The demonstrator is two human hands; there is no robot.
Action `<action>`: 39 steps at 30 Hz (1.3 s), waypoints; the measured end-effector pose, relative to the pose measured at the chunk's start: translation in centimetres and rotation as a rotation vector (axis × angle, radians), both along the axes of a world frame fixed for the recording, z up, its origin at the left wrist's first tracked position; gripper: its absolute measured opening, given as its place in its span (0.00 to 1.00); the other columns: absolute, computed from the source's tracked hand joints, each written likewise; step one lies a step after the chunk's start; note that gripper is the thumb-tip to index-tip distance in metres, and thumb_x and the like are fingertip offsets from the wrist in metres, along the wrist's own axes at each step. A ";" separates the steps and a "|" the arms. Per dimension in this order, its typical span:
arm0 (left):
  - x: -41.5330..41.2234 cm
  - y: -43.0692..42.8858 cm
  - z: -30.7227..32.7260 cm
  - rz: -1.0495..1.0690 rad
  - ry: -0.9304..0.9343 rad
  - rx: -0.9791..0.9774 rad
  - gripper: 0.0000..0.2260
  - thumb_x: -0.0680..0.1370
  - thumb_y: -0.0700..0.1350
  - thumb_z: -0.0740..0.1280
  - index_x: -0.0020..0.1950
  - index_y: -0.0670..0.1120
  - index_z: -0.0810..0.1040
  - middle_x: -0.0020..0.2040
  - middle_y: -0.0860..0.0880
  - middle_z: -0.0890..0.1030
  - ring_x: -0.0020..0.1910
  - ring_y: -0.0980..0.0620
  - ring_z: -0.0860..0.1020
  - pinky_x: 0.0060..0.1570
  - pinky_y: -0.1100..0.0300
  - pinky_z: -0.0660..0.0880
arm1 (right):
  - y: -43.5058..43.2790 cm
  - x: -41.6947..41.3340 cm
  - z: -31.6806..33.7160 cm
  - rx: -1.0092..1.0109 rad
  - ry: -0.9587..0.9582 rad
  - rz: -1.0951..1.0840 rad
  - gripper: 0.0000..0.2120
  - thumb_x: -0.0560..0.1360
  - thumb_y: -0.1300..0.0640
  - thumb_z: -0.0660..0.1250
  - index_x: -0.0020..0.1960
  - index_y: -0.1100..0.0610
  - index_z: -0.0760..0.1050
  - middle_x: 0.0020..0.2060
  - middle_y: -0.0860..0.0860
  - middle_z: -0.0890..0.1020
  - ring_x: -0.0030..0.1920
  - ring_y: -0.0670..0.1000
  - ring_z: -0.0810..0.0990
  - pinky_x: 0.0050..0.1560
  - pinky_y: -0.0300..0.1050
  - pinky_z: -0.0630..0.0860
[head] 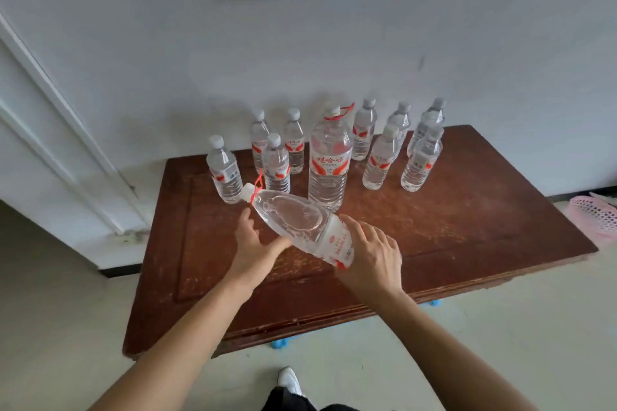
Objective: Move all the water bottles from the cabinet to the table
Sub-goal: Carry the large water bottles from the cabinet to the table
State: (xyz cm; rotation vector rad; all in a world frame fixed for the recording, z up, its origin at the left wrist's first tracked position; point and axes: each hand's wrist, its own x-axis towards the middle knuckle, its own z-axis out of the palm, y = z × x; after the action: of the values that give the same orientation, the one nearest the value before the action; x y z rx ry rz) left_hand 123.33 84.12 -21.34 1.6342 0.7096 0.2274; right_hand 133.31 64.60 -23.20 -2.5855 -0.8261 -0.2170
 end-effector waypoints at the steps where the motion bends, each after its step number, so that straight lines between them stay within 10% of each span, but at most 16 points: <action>1: 1.1 1.1 0.5 -0.015 0.045 -0.259 0.45 0.62 0.64 0.78 0.75 0.52 0.66 0.74 0.52 0.69 0.74 0.48 0.66 0.71 0.41 0.67 | 1.0 0.6 -0.4 -0.014 0.007 0.006 0.43 0.60 0.42 0.80 0.72 0.47 0.69 0.58 0.50 0.82 0.58 0.57 0.81 0.59 0.58 0.76; 5: 5.8 5.2 -0.3 0.199 0.021 -0.547 0.41 0.60 0.76 0.74 0.65 0.52 0.79 0.59 0.50 0.84 0.60 0.48 0.81 0.62 0.44 0.75 | 4.0 2.3 -2.2 -0.028 0.094 0.036 0.43 0.62 0.40 0.79 0.73 0.47 0.66 0.60 0.50 0.81 0.60 0.57 0.80 0.61 0.59 0.75; 9: 9.2 6.1 -0.7 0.503 -0.082 -0.412 0.24 0.76 0.63 0.69 0.66 0.50 0.77 0.59 0.50 0.82 0.57 0.52 0.80 0.54 0.58 0.75 | 6.7 3.3 -4.3 0.002 0.291 0.089 0.45 0.66 0.39 0.76 0.77 0.49 0.62 0.67 0.48 0.77 0.66 0.53 0.77 0.65 0.56 0.74; 20: 13.8 8.4 1.5 0.184 -0.224 0.368 0.23 0.78 0.63 0.67 0.59 0.44 0.77 0.50 0.50 0.83 0.52 0.56 0.81 0.51 0.60 0.76 | 14.9 9.2 -5.2 0.106 0.633 0.155 0.45 0.66 0.46 0.81 0.73 0.49 0.57 0.63 0.50 0.79 0.58 0.56 0.81 0.56 0.52 0.79; 27: 14.6 8.1 0.8 -0.047 -0.208 0.381 0.19 0.77 0.55 0.67 0.63 0.47 0.72 0.55 0.50 0.80 0.57 0.55 0.79 0.56 0.66 0.74 | 15.6 9.7 -7.2 0.157 0.776 0.105 0.43 0.69 0.43 0.78 0.72 0.46 0.53 0.67 0.49 0.77 0.58 0.57 0.83 0.56 0.52 0.80; 39: 14.2 6.9 -1.8 0.135 -0.245 0.521 0.27 0.79 0.67 0.60 0.66 0.47 0.69 0.59 0.46 0.79 0.60 0.48 0.78 0.60 0.52 0.76 | 12.8 7.8 -9.1 0.194 0.752 0.150 0.38 0.77 0.47 0.72 0.80 0.47 0.56 0.74 0.45 0.71 0.69 0.48 0.75 0.66 0.50 0.76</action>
State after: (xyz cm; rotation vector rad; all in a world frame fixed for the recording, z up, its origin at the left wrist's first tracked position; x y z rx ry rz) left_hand 137.48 91.00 -23.18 2.0043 0.6008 0.7470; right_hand 141.09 77.43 -32.32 -2.1419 -0.6554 0.6477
